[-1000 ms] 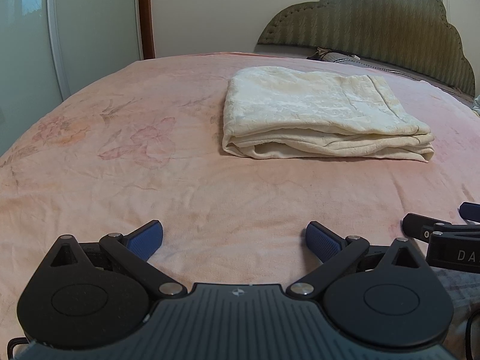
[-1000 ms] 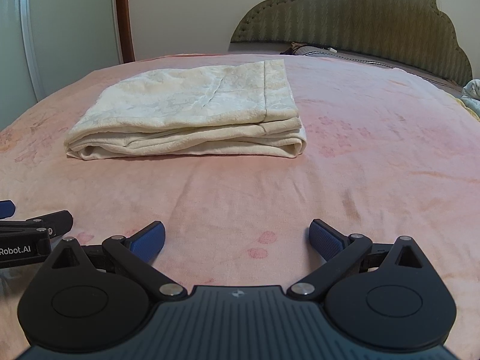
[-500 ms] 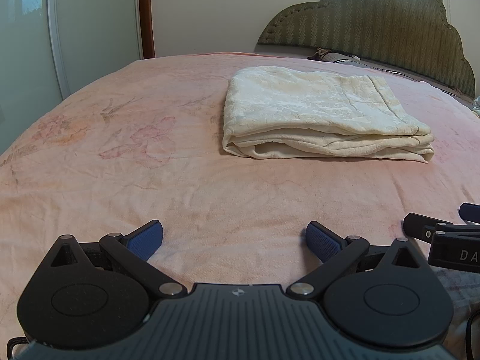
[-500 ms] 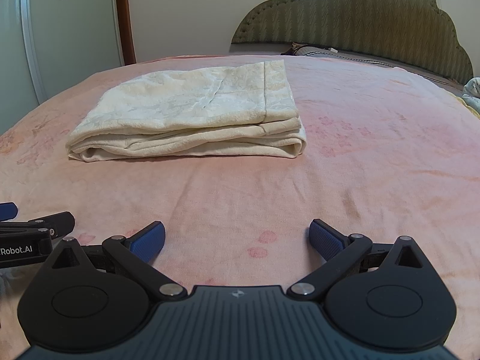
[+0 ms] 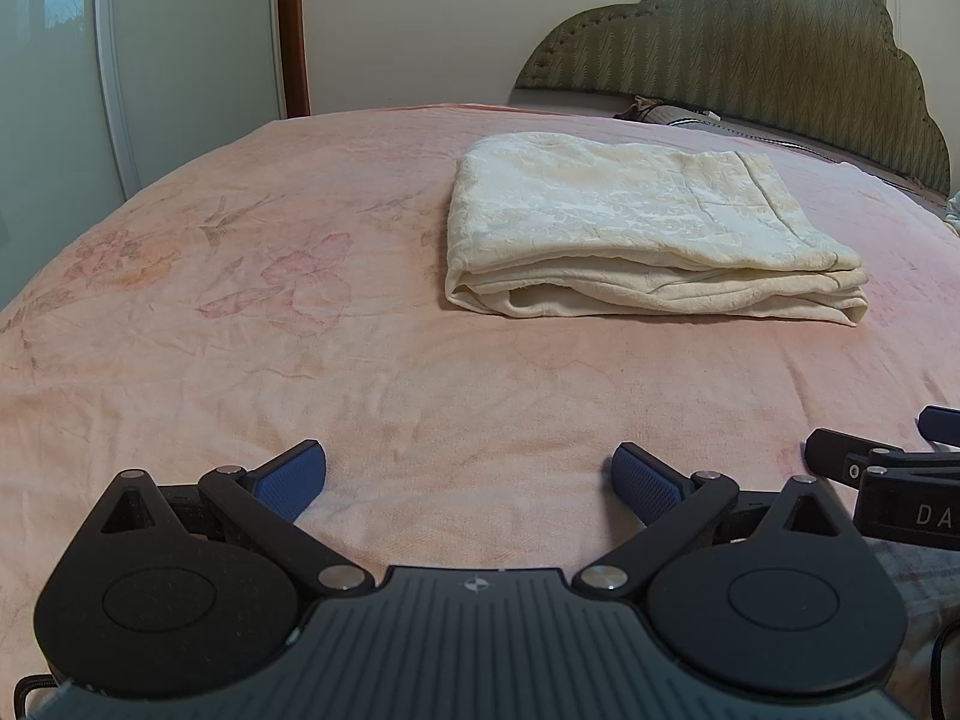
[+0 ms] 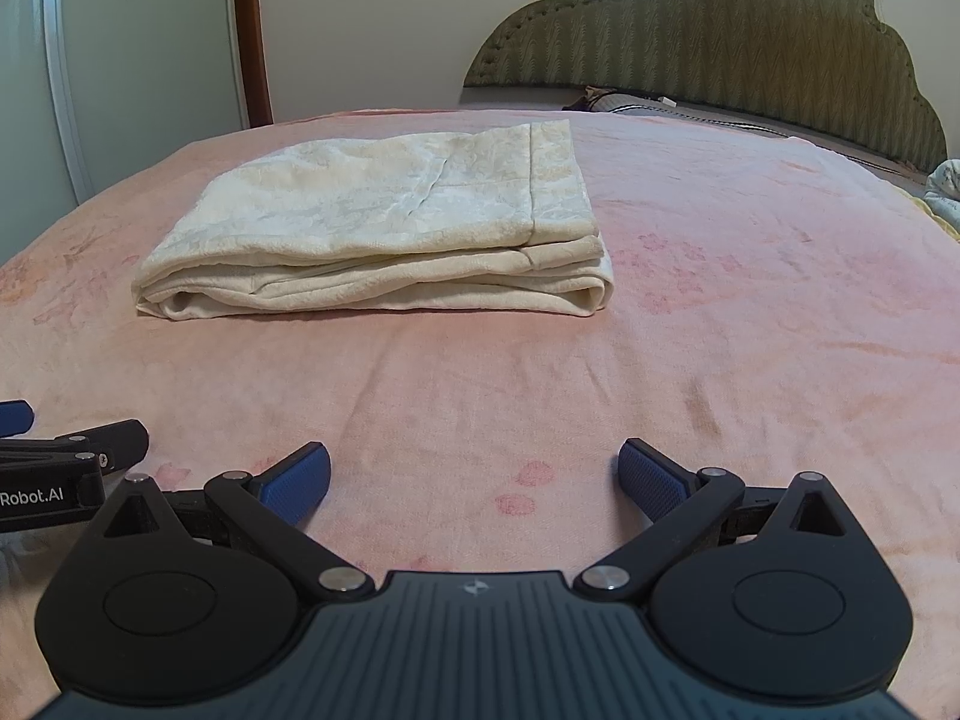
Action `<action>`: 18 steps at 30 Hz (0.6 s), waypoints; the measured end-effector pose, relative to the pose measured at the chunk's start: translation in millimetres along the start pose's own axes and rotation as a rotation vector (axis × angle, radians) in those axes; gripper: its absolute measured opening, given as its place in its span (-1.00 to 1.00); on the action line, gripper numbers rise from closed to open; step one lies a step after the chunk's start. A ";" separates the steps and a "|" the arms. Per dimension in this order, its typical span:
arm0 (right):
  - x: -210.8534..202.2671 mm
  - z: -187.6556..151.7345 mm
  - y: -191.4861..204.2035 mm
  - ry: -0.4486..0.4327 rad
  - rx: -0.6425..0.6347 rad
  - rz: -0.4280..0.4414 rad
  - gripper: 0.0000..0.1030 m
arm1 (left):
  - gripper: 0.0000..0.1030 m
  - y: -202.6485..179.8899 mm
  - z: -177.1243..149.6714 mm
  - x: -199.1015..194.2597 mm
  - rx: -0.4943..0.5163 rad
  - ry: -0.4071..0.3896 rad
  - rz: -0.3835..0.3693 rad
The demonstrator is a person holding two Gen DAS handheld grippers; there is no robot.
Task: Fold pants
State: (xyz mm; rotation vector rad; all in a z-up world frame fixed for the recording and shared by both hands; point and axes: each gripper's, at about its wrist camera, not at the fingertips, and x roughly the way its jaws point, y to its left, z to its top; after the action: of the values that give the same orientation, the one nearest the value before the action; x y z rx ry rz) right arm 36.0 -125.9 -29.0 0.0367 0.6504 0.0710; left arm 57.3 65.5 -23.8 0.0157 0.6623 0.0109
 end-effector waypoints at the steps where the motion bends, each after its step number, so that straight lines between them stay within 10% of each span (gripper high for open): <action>1: -0.1 0.0 -0.2 0.000 0.001 0.001 1.00 | 1.00 0.1 0.0 0.1 0.000 0.000 0.000; 18: 0.1 0.2 -0.5 -0.001 0.003 0.005 1.00 | 1.00 0.1 0.2 0.1 -0.001 0.000 -0.001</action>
State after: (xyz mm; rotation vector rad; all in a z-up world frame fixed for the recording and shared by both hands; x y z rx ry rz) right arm 36.2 -126.4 -29.0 0.0414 0.6497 0.0744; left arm 57.4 65.6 -23.7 0.0139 0.6627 0.0103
